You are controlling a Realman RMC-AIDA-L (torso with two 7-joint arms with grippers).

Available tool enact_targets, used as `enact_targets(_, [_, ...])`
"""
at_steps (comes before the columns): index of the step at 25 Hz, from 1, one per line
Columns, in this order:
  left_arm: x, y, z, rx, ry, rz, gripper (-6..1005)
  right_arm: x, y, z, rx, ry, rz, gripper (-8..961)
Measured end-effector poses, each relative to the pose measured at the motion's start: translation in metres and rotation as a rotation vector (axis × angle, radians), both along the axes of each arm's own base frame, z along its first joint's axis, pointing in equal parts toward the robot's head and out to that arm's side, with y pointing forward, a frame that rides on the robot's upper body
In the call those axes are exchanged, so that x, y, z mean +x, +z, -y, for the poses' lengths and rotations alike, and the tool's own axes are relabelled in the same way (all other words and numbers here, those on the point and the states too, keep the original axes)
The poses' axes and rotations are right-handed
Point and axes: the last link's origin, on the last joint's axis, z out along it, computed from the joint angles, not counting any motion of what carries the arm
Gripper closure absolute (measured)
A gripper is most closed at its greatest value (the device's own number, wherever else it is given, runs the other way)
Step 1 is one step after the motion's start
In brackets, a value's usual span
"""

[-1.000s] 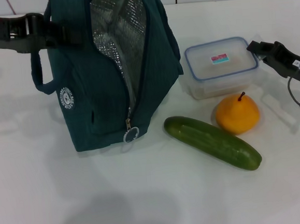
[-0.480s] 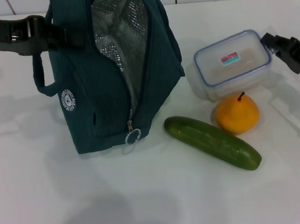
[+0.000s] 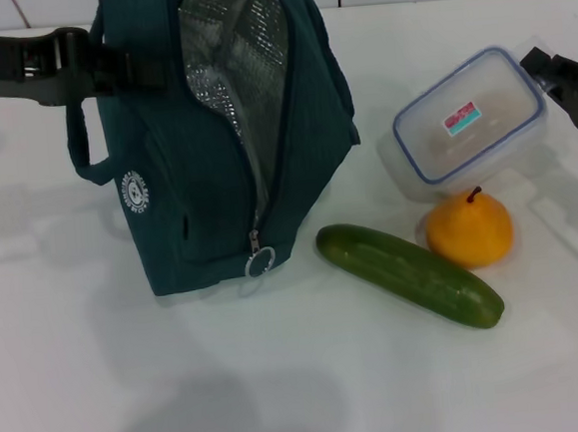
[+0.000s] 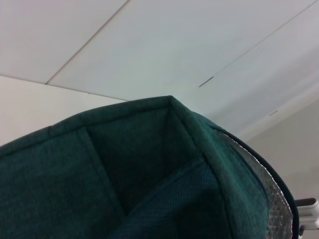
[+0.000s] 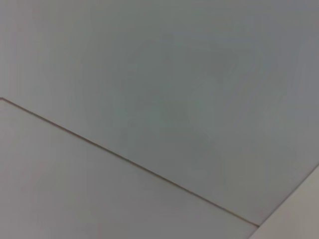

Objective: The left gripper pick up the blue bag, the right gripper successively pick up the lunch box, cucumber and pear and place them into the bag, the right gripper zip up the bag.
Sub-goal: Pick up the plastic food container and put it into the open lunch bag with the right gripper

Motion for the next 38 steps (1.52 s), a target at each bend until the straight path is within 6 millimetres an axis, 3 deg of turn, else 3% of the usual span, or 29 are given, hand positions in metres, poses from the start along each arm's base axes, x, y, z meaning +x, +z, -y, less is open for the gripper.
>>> enact_targets(18, [-0.001, -0.001, 0.001, -0.004, 0.000, 0.002, 959, 0.002, 0.012, 0.003, 0.064, -0.013, -0.082, 856])
enact_targets(27, [0.001, -0.001, 0.000, -0.003, -0.003, 0.002, 958, -0.004, 0.031, -0.003, 0.138, 0.005, -0.167, 855])
enact_targets(33, [0.004, -0.001, 0.000, -0.003, -0.014, 0.013, 958, -0.021, 0.045, -0.012, 0.167, 0.064, -0.248, 844])
enact_targets(38, [0.005, -0.001, 0.001, -0.004, -0.026, 0.025, 958, -0.055, 0.055, -0.026, 0.159, 0.179, -0.332, 834])
